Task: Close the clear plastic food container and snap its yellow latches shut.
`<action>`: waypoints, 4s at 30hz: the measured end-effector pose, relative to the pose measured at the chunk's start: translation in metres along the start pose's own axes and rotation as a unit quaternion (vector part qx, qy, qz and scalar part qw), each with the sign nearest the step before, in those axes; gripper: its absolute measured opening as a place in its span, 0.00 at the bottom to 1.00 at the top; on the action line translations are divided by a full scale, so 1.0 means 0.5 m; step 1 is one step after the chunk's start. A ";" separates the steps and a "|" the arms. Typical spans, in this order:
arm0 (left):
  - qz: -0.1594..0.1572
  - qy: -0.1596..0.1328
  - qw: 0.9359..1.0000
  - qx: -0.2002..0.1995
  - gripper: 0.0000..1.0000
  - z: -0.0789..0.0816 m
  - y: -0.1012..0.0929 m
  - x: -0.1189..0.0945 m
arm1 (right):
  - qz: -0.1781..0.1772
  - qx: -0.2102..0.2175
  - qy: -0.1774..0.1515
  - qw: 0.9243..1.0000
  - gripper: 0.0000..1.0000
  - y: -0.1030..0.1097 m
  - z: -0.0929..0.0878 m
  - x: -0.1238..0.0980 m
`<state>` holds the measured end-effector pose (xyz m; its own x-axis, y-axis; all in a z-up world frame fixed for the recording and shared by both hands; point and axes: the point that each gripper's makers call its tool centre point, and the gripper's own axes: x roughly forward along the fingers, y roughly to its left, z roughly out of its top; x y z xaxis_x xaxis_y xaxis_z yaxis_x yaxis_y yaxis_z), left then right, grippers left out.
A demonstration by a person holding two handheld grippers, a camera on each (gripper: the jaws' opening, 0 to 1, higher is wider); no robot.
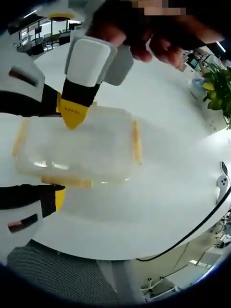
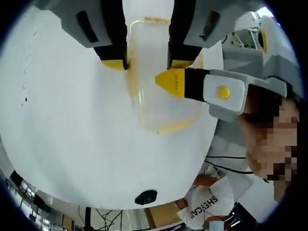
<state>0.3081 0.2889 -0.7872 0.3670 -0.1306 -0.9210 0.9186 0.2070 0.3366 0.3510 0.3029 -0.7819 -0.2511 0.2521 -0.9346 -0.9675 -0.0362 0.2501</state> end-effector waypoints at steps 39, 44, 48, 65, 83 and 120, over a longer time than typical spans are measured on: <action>-0.014 -0.029 0.998 0.057 0.48 -0.014 -0.010 0.000 | 0.010 0.022 0.010 1.000 0.24 0.015 -0.004 0.010; -0.007 -0.032 0.998 0.057 0.47 -0.015 -0.007 0.003 | 0.012 0.026 0.010 1.000 0.25 0.010 -0.005 0.017; -0.007 -0.028 0.998 0.059 0.47 -0.014 -0.008 0.003 | 0.008 0.022 0.020 1.000 0.25 0.015 -0.004 0.015; 0.003 -0.028 0.998 0.064 0.47 -0.011 -0.011 -0.006 | -0.010 0.022 0.001 1.000 0.27 0.016 -0.002 0.004; -0.070 -0.034 0.997 0.018 0.87 -0.013 -0.054 -0.019 | -0.040 -0.012 -0.023 0.999 0.56 0.028 0.001 0.000; -0.124 -0.067 0.990 0.002 0.98 -0.015 -0.043 -0.033 | -0.083 0.002 -0.101 0.991 0.95 0.071 -0.024 -0.008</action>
<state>0.2813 0.2938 -0.7806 0.1454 -0.3050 -0.9412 0.9834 0.1493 0.1035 0.3175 0.2891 -0.7722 -0.0769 0.4427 -0.8934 -0.9948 0.0254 0.0982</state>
